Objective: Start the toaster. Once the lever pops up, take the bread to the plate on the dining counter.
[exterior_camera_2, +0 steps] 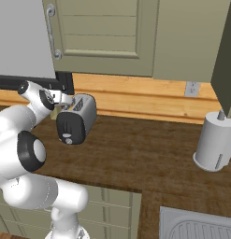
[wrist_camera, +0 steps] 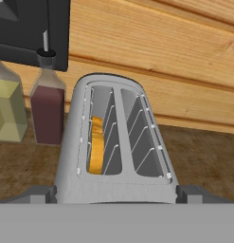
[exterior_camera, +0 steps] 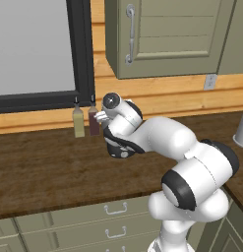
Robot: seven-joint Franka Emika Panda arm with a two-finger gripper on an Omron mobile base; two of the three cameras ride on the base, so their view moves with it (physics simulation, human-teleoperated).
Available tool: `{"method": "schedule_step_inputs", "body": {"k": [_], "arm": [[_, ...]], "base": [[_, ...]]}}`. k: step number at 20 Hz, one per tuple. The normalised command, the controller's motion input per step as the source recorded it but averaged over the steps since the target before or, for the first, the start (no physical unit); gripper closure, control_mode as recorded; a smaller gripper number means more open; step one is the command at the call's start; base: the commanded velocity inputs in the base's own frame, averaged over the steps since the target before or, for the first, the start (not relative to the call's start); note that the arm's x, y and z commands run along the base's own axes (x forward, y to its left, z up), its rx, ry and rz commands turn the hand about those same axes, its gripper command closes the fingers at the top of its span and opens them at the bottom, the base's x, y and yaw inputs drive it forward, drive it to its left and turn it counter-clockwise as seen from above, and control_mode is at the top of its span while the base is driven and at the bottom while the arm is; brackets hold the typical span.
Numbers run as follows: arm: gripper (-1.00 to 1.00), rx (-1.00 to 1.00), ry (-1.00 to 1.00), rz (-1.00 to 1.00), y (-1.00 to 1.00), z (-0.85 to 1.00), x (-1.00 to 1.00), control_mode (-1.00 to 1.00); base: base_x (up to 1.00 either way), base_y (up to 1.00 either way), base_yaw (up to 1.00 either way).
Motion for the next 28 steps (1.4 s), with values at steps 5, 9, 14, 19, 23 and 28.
{"method": "schedule_step_inputs", "body": {"k": [5, 9, 14, 19, 23, 28], "arm": [[-1.0, 0.0, 0.0, 0.0, 0.0, 0.0, 0.0, -1.0], [-1.0, 0.0, 0.0, 0.0, 0.0, 0.0, 0.0, -1.0], [-1.0, 0.0, 0.0, 0.0, 0.0, 0.0, 0.0, -1.0], [-1.0, 0.0, 0.0, 0.0, 0.0, 0.0, 0.0, -1.0], [-1.0, 0.0, 0.0, 0.0, 0.0, 0.0, 0.0, -1.0], [-1.0, 0.0, 0.0, 0.0, 0.0, 0.0, 0.0, -1.0]], "base": [[0.0, 0.0, 0.0], [0.0, 0.0, 0.0], [0.0, 0.0, 0.0], [0.0, 0.0, 0.0], [0.0, 0.0, 0.0], [0.0, 0.0, 0.0]]}}
